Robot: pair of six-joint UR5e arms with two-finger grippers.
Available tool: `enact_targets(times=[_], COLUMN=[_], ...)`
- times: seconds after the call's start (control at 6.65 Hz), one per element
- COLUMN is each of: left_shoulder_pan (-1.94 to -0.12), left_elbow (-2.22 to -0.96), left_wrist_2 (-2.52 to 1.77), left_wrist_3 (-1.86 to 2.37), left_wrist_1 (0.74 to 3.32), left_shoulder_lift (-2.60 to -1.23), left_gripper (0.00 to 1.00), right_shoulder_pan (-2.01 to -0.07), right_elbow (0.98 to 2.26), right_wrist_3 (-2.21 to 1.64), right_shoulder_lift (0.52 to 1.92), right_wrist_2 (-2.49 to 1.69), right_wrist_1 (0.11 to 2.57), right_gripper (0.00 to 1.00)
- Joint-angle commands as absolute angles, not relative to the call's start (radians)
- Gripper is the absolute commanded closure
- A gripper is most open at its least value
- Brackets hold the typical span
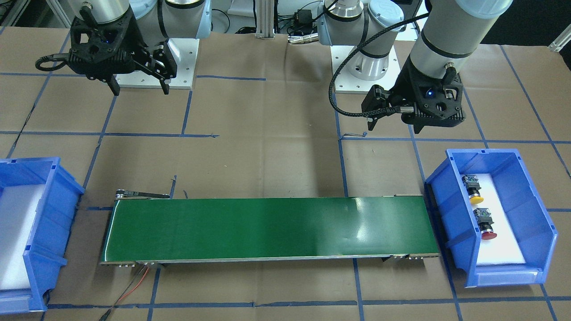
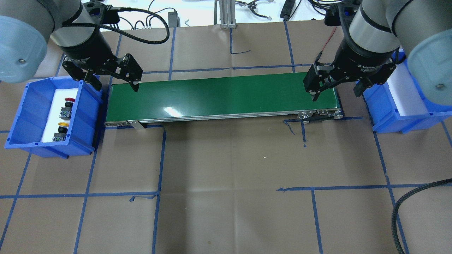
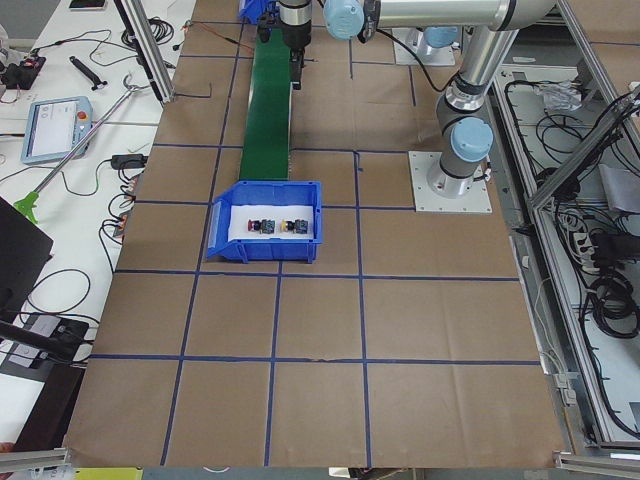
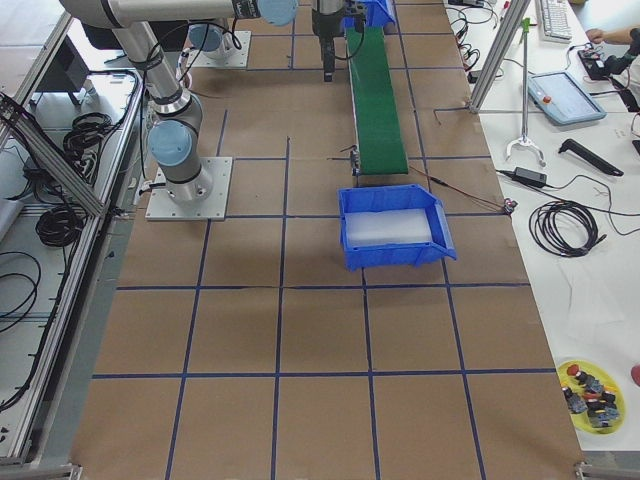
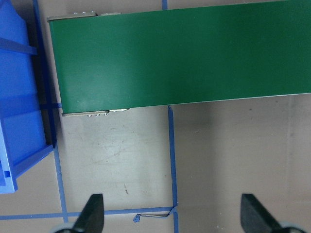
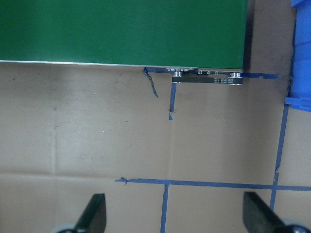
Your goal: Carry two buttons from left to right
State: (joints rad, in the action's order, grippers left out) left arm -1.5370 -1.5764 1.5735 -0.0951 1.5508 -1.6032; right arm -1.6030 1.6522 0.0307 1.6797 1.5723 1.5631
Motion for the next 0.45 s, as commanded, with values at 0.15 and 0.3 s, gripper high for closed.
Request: enact_targets(times=[0.15,0.3], left_shoulder_pan=[-1.531,-1.522], left_elbow=[-1.58,-1.58], left_wrist_2=[1.572,1.574], left_wrist_3=[-0.094,-0.095], left_wrist_1=[1.548,1.548], left_shoulder_lift=[-1.603,-1.603], left_gripper=[0.0,0.0], right_shoulder_pan=[-1.603,-1.603], right_elbow=[1.652,1.652], right_wrist_3=[0.031,0.031], right_shoulder_lift=[1.68,1.68], right_wrist_2=[1.572,1.572], right_wrist_1=[1.563,1.563], right_gripper=[0.0,0.0])
